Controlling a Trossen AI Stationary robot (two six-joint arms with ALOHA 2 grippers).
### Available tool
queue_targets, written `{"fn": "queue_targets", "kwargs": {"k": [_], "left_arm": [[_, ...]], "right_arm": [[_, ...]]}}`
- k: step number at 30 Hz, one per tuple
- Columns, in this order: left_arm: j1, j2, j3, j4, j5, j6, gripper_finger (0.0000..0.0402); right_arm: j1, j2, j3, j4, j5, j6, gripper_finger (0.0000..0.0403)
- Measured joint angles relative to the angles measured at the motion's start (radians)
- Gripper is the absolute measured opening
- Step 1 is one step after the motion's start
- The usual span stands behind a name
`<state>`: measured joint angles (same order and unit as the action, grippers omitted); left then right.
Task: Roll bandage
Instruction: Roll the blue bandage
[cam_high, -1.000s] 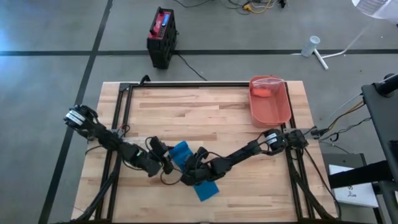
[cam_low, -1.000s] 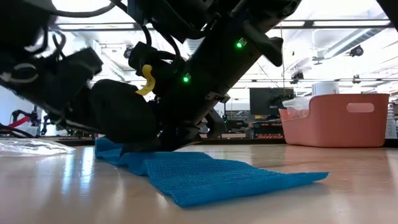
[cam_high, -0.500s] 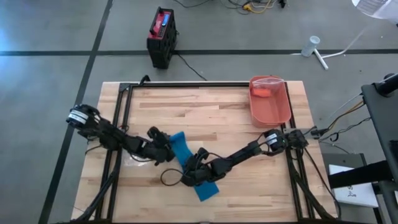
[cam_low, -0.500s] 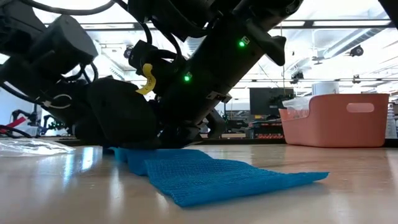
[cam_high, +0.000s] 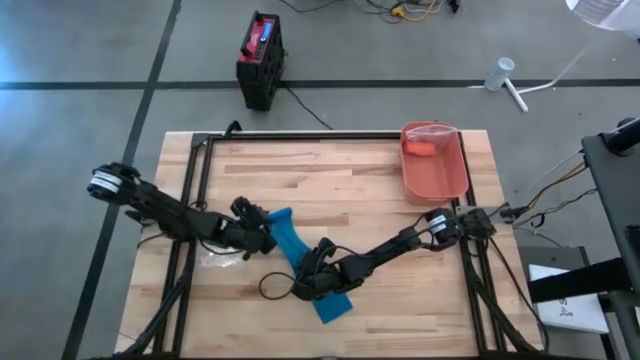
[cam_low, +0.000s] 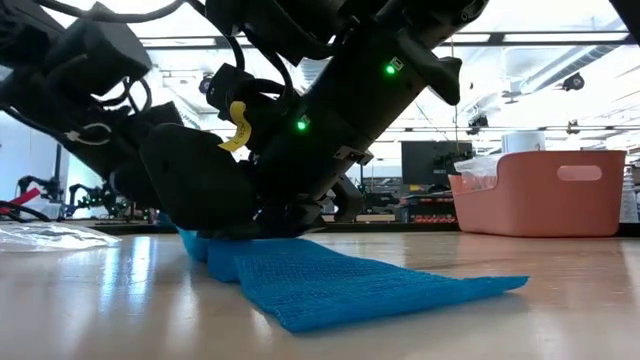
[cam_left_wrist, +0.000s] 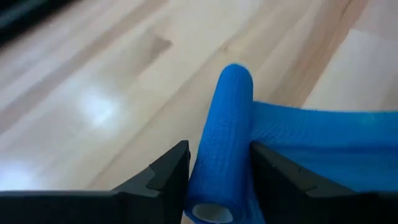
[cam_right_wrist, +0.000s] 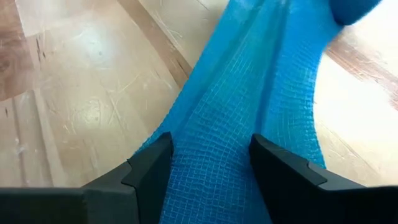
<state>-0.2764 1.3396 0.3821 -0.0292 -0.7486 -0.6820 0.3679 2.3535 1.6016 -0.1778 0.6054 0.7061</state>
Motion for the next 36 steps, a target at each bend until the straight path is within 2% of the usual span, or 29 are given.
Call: {"fn": "queue_targets", "kwargs": {"k": [6,10,16,24,29,36], "left_arm": [[0.007,-0.068,-0.074,0.074,0.128,-0.046,0.0153],[0.007,-0.076,-0.134,0.181,0.160,-0.087,0.0161],[0.007,-0.082,-0.182,0.267,0.164,-0.096,0.0194],[0.007,-0.078,-0.185,0.293,0.188,-0.078,0.0228],[0.007,-0.051,-0.185,0.300,0.184,-0.069,0.0226],[0.034,-0.040,-0.193,0.294,0.121,-0.056,0.0207]], "right_arm": [[0.001,0.000,0.000,0.000,-0.001,0.001,0.0217],[0.001,0.000,0.000,0.000,-0.002,0.005,0.0214],[0.002,0.000,0.000,0.001,-0.002,0.007,0.0213],[0.002,0.000,0.000,0.001,-0.003,0.007,0.0214],[0.002,0.000,0.000,0.001,-0.003,0.008,0.0211],[0.003,0.000,0.000,0.001,-0.003,0.008,0.0217]]}}
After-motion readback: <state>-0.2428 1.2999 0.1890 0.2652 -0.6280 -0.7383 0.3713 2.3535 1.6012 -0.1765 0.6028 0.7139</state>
